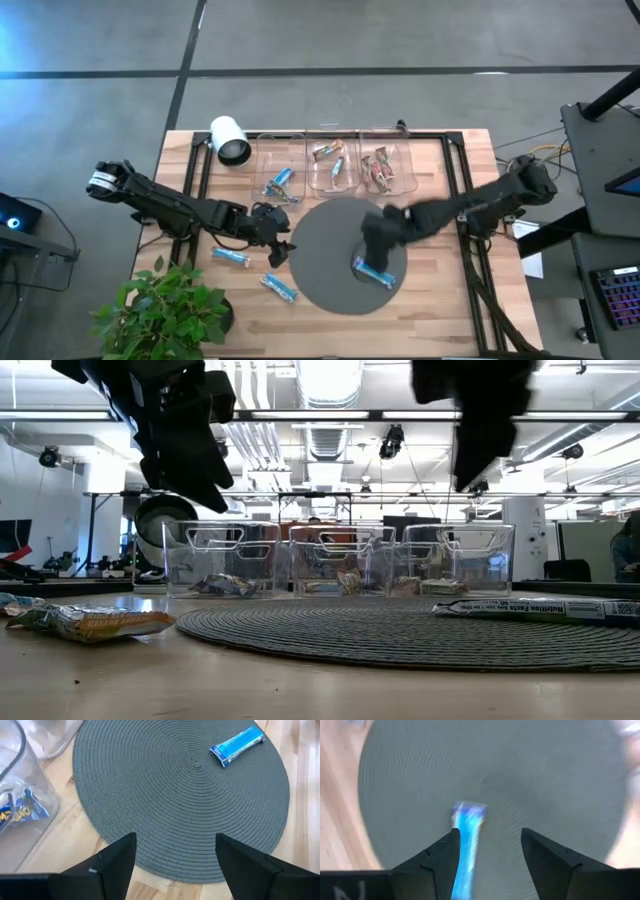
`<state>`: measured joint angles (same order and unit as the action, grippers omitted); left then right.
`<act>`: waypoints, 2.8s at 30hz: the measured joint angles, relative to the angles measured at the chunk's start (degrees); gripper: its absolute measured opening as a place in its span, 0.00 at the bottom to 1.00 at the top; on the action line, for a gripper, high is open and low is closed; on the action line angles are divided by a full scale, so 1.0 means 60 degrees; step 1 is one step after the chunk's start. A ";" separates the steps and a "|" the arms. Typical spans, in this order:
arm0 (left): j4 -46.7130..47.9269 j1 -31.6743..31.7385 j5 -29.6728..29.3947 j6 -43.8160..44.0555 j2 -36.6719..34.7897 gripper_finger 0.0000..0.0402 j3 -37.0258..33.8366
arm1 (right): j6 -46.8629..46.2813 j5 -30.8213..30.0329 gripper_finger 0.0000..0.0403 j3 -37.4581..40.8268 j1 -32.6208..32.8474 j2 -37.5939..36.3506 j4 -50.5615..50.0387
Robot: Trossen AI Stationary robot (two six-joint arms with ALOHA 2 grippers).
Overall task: Pick and place Granola Bars by type
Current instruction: Put the blue granola bar into the left bin
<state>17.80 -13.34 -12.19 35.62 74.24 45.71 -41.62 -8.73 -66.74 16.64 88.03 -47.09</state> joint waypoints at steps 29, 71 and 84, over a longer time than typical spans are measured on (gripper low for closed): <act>0.3402 0.0044 -0.0885 0.0410 -0.3304 0.63 -0.0007 | -0.2771 0.0601 0.52 0.0049 0.1704 0.2770 0.0870; 0.3300 0.0040 -0.0688 0.0728 -0.3377 0.63 -0.0018 | -0.1608 0.1325 0.08 -0.0044 0.0056 0.0695 0.0654; 0.3257 0.0022 -0.0655 0.0484 -0.3373 0.63 -0.0018 | 0.0346 0.0980 0.56 -0.0051 0.0890 0.1912 0.0798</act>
<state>37.34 -13.21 -16.12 38.52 54.00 45.60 -39.55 -2.85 -67.04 21.98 99.51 -42.30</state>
